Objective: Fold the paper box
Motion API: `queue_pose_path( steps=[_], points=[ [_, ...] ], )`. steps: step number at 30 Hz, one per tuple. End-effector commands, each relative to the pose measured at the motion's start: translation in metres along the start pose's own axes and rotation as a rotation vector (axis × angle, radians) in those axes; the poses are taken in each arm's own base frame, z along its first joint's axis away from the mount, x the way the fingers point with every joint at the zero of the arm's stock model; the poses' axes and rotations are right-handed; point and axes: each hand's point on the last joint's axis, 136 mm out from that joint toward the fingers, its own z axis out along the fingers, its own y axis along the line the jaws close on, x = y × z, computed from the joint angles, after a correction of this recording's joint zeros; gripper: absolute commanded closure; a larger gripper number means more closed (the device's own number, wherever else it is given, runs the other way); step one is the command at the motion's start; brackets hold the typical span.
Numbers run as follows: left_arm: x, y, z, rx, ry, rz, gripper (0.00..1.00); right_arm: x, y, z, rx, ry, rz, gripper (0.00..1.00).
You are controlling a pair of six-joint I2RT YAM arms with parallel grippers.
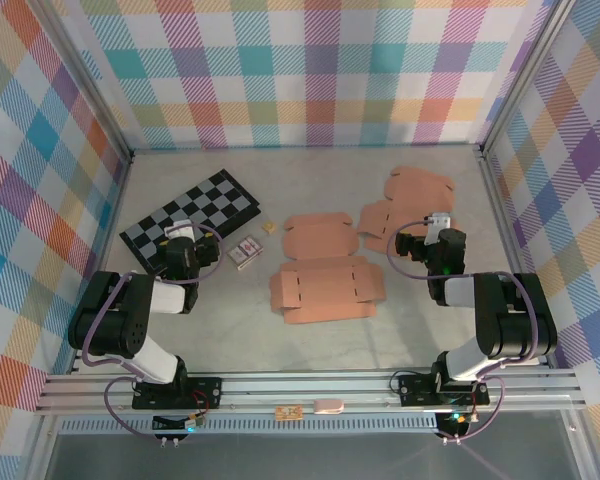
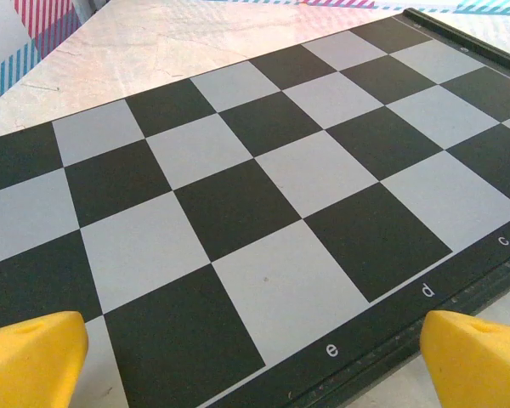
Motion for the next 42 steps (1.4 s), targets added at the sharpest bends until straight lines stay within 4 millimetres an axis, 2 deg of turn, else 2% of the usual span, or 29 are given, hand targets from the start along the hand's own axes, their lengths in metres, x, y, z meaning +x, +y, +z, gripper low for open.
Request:
queue_pose_path(
  steps=[1,24,26,29,33,36,39,42],
  points=[
    [-0.015,-0.007,0.003,0.019,-0.048,-0.032,0.0,-0.015,0.006,0.003,-0.028,-0.049,0.009,0.01],
    [-0.015,-0.006,0.002,0.021,-0.054,-0.032,0.0,-0.015,0.006,0.002,-0.028,-0.052,0.008,0.01],
    [-0.019,-0.006,-0.002,0.022,-0.065,-0.035,0.0,-0.016,0.011,0.0,-0.053,-0.054,-0.004,0.01],
    [-0.028,-0.003,-0.014,-0.007,-0.1,-0.031,0.0,-0.03,0.008,-0.011,-0.014,-0.084,-0.007,0.01],
    [-0.054,-0.004,-0.037,-0.057,-0.148,0.007,0.0,-0.057,-0.002,-0.036,0.06,-0.137,0.019,0.01],
    [-0.091,-0.002,-0.057,-0.09,-0.227,-0.048,0.0,-0.09,-0.009,-0.058,0.111,-0.205,0.023,0.01],
    [-0.136,-0.005,-0.079,-0.112,-0.304,-0.089,0.0,-0.136,-0.018,-0.084,0.174,-0.293,0.038,0.01],
    [-0.192,-0.023,-0.108,-0.1,-0.401,-0.12,0.0,-0.204,-0.016,-0.124,0.19,-0.396,0.056,0.01]
  ],
)
